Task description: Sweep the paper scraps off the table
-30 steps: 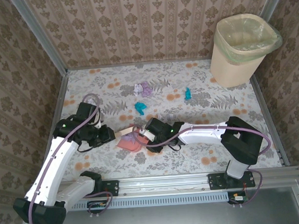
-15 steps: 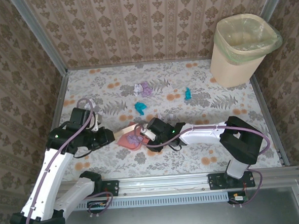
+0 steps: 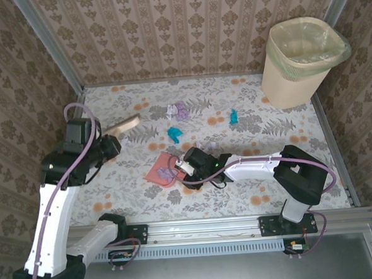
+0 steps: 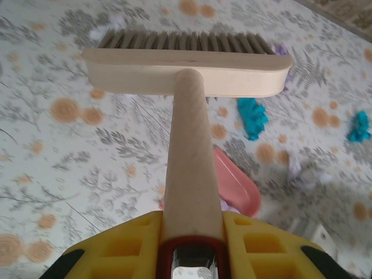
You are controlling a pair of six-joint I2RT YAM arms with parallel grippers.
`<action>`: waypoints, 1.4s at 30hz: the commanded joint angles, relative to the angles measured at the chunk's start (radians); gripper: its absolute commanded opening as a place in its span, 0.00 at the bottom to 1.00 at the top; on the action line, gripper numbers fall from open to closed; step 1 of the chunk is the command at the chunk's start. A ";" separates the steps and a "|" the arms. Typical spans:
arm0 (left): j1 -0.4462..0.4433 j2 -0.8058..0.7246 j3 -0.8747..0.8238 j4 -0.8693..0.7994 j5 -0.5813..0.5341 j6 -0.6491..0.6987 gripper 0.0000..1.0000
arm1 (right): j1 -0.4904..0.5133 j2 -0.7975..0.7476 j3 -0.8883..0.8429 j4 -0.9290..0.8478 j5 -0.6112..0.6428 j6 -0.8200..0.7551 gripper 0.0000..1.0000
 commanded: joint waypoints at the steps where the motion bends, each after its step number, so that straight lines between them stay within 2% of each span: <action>1: 0.010 0.085 0.047 0.027 -0.102 0.034 0.00 | -0.005 0.006 0.011 -0.021 -0.008 0.022 0.00; 14: 0.067 0.286 -0.026 0.151 -0.094 0.020 0.00 | -0.004 -0.014 0.003 -0.015 0.008 0.039 0.00; 18: 0.112 0.346 -0.033 0.169 -0.048 0.020 0.00 | -0.004 -0.028 -0.005 -0.012 0.008 0.039 0.00; 25: 0.119 0.434 -0.030 0.193 0.008 0.011 0.00 | -0.003 -0.031 -0.003 -0.016 0.008 0.038 0.00; 34: 0.119 0.443 -0.068 0.200 0.078 0.001 0.00 | -0.004 -0.026 -0.005 -0.014 0.011 0.036 0.00; 42: 0.113 0.395 -0.124 0.178 0.185 -0.007 0.00 | -0.004 -0.025 -0.008 -0.014 0.018 0.034 0.00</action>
